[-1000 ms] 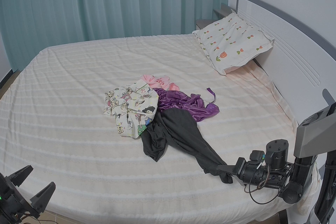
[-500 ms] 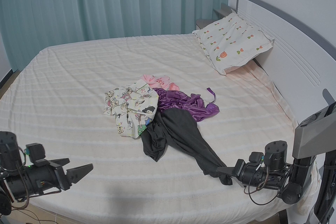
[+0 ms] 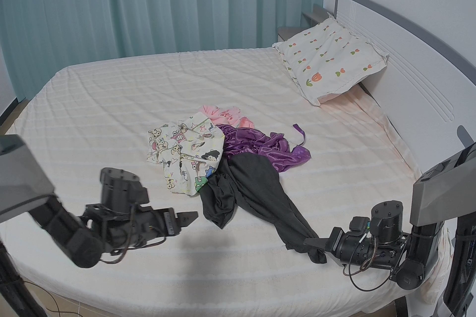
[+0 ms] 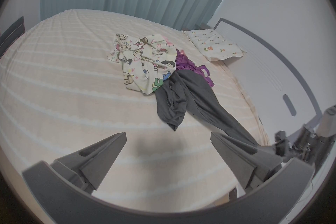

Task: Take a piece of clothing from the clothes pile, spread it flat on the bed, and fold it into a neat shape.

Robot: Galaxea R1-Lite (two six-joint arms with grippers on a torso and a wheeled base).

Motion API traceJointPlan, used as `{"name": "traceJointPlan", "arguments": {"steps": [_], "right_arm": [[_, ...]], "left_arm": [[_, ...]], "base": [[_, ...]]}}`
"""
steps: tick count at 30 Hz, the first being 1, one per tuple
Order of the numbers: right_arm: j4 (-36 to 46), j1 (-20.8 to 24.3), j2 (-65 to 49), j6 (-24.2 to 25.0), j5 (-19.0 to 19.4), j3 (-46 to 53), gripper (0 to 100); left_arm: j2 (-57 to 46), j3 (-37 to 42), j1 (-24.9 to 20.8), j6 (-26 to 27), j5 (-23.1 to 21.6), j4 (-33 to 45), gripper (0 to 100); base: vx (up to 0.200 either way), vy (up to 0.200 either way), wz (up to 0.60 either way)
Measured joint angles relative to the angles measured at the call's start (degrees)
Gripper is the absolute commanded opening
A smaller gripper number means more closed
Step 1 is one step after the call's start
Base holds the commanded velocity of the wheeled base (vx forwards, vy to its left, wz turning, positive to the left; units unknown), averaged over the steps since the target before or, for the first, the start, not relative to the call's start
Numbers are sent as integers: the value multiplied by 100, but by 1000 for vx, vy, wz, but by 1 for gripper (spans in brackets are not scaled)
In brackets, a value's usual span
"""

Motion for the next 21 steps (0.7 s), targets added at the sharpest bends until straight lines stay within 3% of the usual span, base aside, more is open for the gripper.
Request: {"name": "traceJointPlan", "arguments": {"steps": [8, 21], "right_arm": [[0, 17, 71, -11, -9, -146, 0], [0, 44, 121, -33, -50, -223, 0]], "left_arm": [[1990, -1648, -541, -280, 808, -246, 100], [3222, -3283, -703, -335, 1219, 319, 100]], "base": [[0, 0, 0], [0, 0, 0]]}}
